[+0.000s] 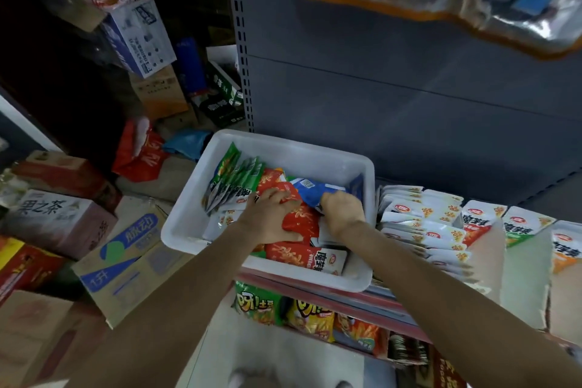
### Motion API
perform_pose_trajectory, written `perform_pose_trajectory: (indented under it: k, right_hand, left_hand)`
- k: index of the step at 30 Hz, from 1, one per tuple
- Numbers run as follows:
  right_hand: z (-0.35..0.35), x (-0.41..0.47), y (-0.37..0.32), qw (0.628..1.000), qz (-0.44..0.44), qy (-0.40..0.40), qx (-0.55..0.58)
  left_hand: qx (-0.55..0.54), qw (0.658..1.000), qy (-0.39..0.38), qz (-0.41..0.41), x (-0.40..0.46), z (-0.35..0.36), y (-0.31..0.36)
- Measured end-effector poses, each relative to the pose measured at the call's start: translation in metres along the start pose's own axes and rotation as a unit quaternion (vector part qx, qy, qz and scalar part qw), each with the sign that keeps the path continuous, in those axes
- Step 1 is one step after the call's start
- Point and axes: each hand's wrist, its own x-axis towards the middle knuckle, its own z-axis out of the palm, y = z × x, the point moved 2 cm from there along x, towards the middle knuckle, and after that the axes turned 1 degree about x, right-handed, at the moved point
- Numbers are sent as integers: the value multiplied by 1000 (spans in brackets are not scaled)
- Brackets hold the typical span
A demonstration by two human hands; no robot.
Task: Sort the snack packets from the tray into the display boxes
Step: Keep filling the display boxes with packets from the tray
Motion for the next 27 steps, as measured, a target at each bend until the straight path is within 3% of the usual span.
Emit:
perform_pose_trajectory:
  k: [5,7,10,13,16,19,23,27]
  right_hand:
    - [-31,-21,5,997,-32,74,-1]
    - [-46,-31,15,986,-11,122,111]
    - [-62,-45,39,919,-23,197,340]
    - [-72,-63,67,871,-86,229,426]
    - [-74,-80,101,805,-83,227,543]
    - [-67,-94,138,740,-42,220,634]
    - [-55,-117,178,720,-6,207,663]
    - [-47,-135,217,726,35,262,635]
  left_hand:
    - [-148,985,81,-45,-2,-5,2]
    - [-245,956,146,-59,-7,-11,9]
    - [-321,914,238,-64,-17,-29,31]
    - [-318,903,287,-34,-21,-44,54]
    - [-338,902,266,7,-21,-60,82]
    - [-420,873,244,49,-21,-67,118]
    - [-442,871,208,53,-10,-64,168]
    - [-364,912,190,24,6,-58,207]
